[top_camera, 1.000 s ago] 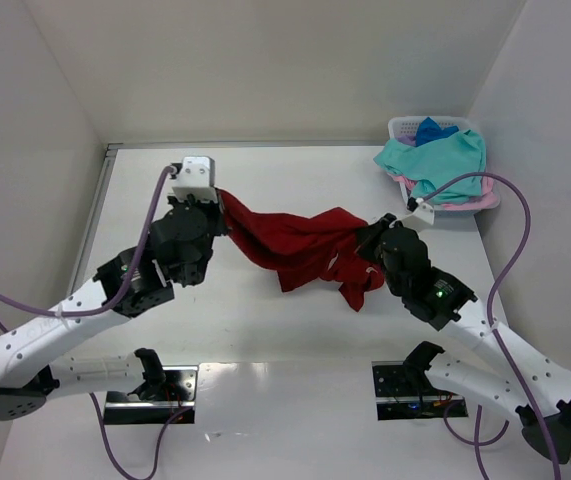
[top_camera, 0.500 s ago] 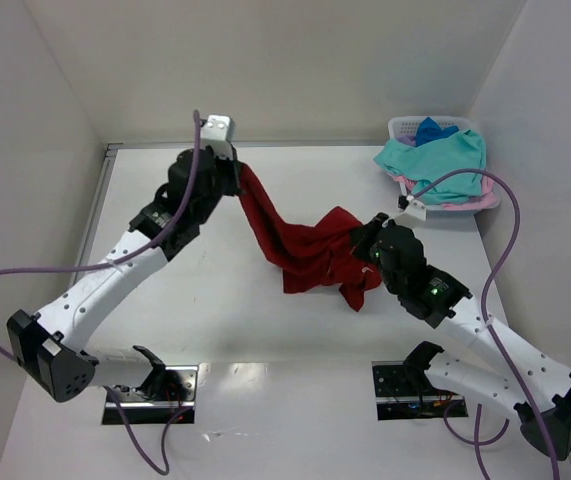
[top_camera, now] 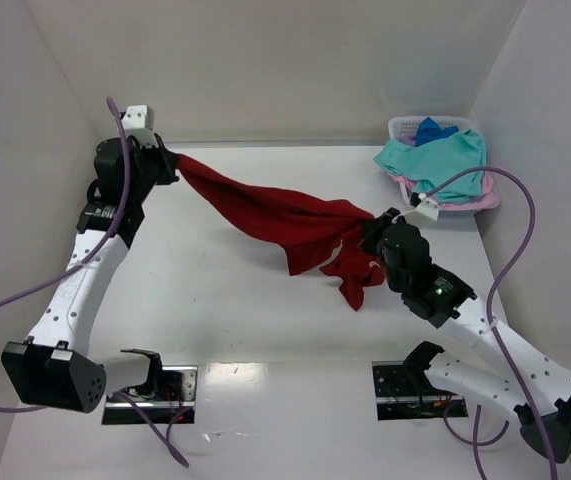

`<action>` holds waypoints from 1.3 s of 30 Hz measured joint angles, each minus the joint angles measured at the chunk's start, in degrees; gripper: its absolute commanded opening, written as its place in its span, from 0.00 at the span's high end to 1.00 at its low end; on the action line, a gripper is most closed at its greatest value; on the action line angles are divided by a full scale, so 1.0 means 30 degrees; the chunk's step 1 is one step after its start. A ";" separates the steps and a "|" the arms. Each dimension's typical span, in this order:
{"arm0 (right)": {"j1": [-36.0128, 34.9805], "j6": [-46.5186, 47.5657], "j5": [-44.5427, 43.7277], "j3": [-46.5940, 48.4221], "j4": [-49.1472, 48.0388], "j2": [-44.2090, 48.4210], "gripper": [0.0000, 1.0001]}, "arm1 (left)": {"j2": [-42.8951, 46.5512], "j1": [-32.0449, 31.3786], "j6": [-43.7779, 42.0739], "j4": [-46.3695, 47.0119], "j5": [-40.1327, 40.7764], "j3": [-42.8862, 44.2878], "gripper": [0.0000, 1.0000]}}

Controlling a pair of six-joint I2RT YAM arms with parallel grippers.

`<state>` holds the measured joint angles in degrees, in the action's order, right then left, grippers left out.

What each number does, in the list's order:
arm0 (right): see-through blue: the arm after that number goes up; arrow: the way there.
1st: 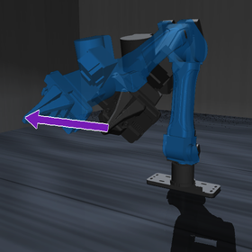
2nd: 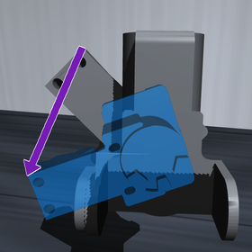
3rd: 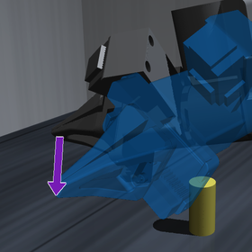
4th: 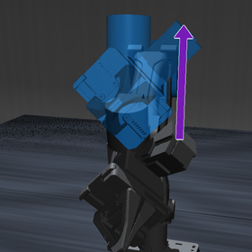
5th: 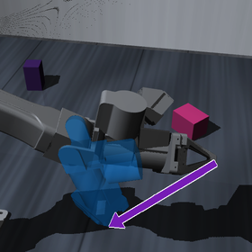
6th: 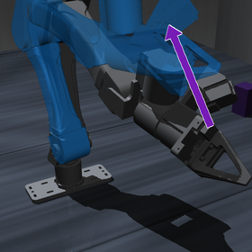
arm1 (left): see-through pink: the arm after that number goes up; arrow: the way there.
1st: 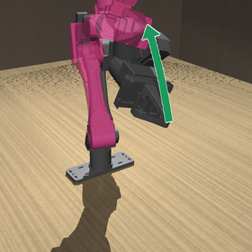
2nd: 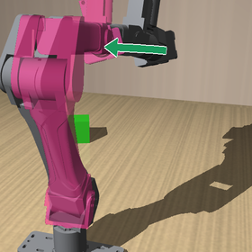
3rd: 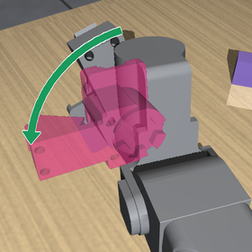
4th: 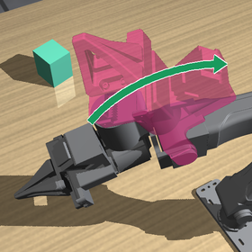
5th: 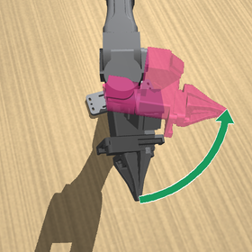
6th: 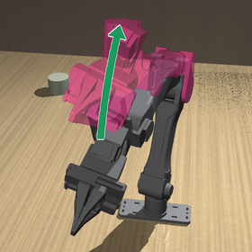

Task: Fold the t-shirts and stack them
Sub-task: Flatten out the tshirt

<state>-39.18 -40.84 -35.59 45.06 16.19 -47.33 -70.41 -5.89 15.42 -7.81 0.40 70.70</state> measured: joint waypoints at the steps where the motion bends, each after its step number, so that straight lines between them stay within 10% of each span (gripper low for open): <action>1: 0.0007 0.0117 0.0007 0.0000 -0.0036 0.0160 0.94 | 0.0124 0.0058 -0.0007 -0.0044 -0.0277 0.0000 1.00; 7: 0.0029 0.1319 0.0721 0.0022 -0.0954 0.0605 0.76 | 0.0801 0.0517 -0.0007 -0.0277 -0.1450 0.0007 1.00; 15: 0.0066 0.1814 0.3570 -0.0022 -0.1974 0.0015 0.17 | 0.0838 0.0933 -0.0007 -0.0925 -0.2929 0.0860 1.00; 39: -0.1056 0.6084 1.2597 0.3621 -0.6863 -0.9617 0.04 | 0.0109 0.0940 -0.0204 -0.4007 -0.5690 0.3774 1.00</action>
<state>-42.35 -22.59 2.20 55.92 -4.40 -76.18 -70.08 -3.07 14.81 -19.84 -16.67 82.02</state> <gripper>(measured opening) 0.939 0.007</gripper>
